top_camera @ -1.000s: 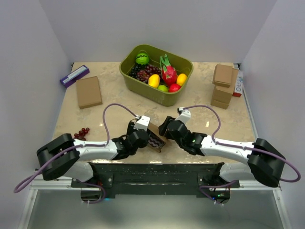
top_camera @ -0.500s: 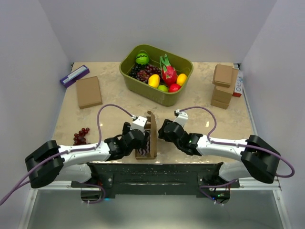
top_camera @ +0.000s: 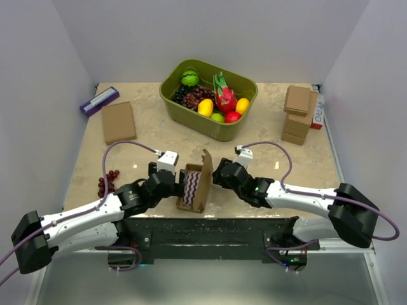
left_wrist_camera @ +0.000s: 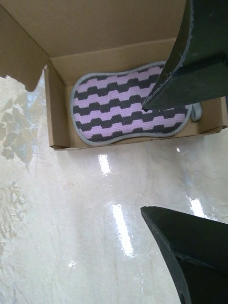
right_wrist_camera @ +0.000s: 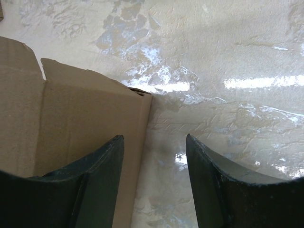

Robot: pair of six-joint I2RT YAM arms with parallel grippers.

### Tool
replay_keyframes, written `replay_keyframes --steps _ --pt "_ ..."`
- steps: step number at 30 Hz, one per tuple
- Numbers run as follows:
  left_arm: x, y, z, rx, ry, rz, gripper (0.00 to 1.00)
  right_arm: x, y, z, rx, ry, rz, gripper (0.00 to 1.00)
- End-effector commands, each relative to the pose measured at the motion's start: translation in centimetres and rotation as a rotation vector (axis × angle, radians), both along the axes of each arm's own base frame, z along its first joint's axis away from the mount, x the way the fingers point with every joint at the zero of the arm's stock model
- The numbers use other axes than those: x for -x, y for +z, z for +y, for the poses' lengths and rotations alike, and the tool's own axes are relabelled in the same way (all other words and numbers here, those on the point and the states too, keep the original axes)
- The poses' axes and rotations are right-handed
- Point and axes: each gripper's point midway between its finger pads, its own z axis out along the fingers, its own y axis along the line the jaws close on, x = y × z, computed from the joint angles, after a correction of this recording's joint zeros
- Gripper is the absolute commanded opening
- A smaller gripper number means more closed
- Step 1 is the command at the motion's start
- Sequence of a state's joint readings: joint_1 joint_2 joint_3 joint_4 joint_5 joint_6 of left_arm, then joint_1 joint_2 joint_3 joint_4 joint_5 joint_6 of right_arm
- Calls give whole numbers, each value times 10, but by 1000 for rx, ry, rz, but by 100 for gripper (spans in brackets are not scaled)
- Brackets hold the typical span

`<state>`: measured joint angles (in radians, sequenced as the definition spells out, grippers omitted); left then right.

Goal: Fold the paper box

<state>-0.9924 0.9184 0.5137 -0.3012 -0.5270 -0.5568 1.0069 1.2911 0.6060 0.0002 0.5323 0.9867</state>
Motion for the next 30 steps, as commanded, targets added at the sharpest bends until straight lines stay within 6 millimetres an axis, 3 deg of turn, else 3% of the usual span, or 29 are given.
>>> replay_keyframes --steps 1,6,9,12,17,20,23,30 --pt "-4 65 -19 196 -20 -58 86 -6 29 -5 -34 -38 -60 59" --pt "0 125 -45 372 -115 -119 86 -4 32 -12 -29 -50 -63 59" --pt "4 146 -61 445 -187 -129 87 -3 30 -12 -29 -49 -56 59" --pt "8 152 -78 479 -257 -121 87 -2 30 -12 -32 -45 -55 59" --pt "4 129 -95 426 -307 -74 87 -2 27 -12 -30 -44 -49 59" --pt "0 108 -93 399 -300 -36 86 -1 25 -12 -28 -46 -43 59" --pt "-2 78 -79 368 -275 16 82 0 25 -14 -28 -50 -43 59" --pt "-2 43 -47 300 -183 48 80 2 27 -23 -15 -66 -45 60"
